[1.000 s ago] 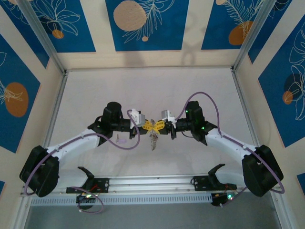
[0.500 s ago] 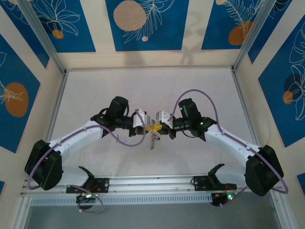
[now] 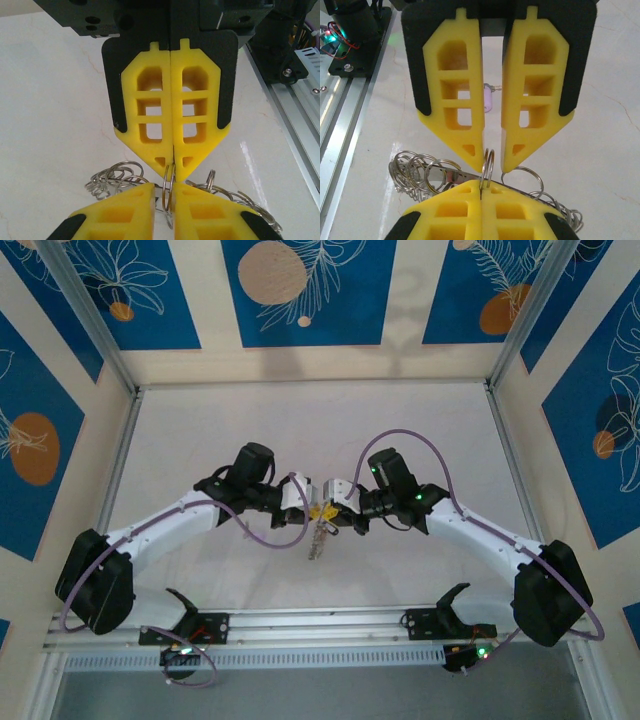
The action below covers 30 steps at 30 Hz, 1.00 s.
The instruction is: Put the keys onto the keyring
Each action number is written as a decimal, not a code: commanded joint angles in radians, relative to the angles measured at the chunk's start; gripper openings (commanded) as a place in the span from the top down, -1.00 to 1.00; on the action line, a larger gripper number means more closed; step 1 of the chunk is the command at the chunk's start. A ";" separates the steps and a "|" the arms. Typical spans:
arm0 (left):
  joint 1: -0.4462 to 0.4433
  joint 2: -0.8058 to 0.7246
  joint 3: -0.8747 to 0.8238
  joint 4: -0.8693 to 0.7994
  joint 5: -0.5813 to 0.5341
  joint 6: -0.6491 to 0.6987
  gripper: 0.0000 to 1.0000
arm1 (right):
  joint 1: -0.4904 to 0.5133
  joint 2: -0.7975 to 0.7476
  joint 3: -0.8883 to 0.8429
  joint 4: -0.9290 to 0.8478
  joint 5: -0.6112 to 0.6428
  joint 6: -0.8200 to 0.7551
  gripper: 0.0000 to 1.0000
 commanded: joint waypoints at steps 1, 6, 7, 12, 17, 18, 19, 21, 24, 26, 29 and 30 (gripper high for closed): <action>-0.011 0.002 0.026 -0.031 0.005 0.030 0.70 | 0.008 -0.016 0.022 0.004 -0.036 -0.009 1.00; -0.018 -0.005 0.022 -0.033 0.004 0.033 1.00 | 0.009 -0.028 0.001 0.047 -0.058 -0.003 1.00; -0.018 -0.010 0.016 -0.021 0.001 0.024 1.00 | 0.009 -0.034 -0.013 0.072 -0.055 0.003 1.00; -0.015 -0.070 -0.056 0.140 -0.020 -0.095 1.00 | -0.030 -0.099 -0.130 0.270 -0.100 0.112 0.63; -0.014 -0.110 -0.081 0.251 0.043 -0.202 1.00 | -0.084 -0.167 -0.260 0.495 -0.174 0.262 0.47; -0.013 -0.116 -0.088 0.277 0.060 -0.216 1.00 | -0.092 -0.175 -0.278 0.531 -0.185 0.285 0.46; -0.013 -0.123 -0.096 0.305 0.073 -0.233 1.00 | -0.099 -0.183 -0.292 0.563 -0.191 0.306 0.45; -0.014 -0.130 -0.111 0.353 0.085 -0.260 1.00 | -0.102 -0.189 -0.305 0.592 -0.198 0.325 0.44; -0.014 -0.131 -0.130 0.419 0.107 -0.292 1.00 | -0.105 -0.192 -0.315 0.629 -0.200 0.352 0.42; -0.014 -0.124 -0.134 0.448 0.117 -0.314 1.00 | -0.112 -0.193 -0.323 0.673 -0.206 0.379 0.41; -0.014 -0.121 -0.151 0.505 0.122 -0.352 1.00 | -0.123 -0.192 -0.333 0.727 -0.225 0.410 0.41; -0.014 -0.119 -0.155 0.526 0.123 -0.366 1.00 | -0.125 -0.190 -0.333 0.732 -0.229 0.412 0.44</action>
